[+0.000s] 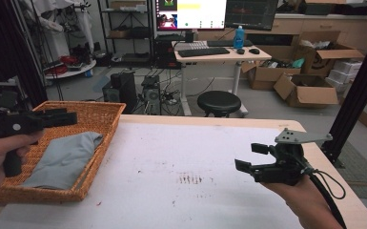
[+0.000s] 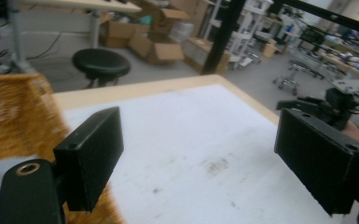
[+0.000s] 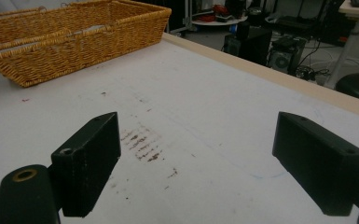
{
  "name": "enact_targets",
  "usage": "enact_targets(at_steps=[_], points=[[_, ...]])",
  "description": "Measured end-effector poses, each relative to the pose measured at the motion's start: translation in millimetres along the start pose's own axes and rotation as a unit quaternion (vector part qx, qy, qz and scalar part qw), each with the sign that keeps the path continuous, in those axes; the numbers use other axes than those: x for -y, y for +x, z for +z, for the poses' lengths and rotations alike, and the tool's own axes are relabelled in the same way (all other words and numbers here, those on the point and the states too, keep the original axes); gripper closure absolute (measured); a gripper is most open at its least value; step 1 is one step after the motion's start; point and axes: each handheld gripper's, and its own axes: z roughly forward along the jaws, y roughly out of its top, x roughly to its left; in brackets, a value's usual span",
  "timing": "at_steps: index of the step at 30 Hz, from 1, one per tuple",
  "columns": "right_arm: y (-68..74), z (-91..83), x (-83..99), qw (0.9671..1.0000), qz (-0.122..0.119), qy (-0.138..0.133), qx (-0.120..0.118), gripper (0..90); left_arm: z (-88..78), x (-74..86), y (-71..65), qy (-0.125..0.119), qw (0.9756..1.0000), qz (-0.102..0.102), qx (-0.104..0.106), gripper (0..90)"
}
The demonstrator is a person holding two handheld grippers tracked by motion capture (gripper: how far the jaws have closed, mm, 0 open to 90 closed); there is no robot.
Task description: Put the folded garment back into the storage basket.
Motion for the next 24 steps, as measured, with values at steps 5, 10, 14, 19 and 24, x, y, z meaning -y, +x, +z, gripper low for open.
enact_targets(at_steps=[5, 10, 14, 19, 24], points=[[1.9, -6.7, -8.2, 1.0, -0.006, -0.008, 0.002, 14.9, 28.4, -0.8, -25.1, -0.004, 0.9989, 0.014, 0.044, 16.0], [1.7, -10.4, -11.8, 0.9999, -0.005, -0.011, 0.002, 14.8, 56.8, 8.3, -45.8, 0.011, 0.997, 0.032, 0.07, 16.0], [2.4, -12.7, -11.2, 0.9999, -0.006, -0.012, 0.001, 14.8, 72.8, 21.5, -53.1, 0.018, 0.9965, 0.03, 0.076, 16.0], [2.3, -12.3, -7.0, 0.9999, -0.006, -0.01, -0.001, 14.6, 89.3, 37.4, -52.9, 0.04, 0.9963, 0.033, 0.069, 16.0], [-1.3, -9.2, -6.2, 0.9999, -0.006, -0.013, -0.004, 14.4, 101.0, 42.6, -49.9, 0.046, 0.9967, 0.028, 0.061, 16.0]])
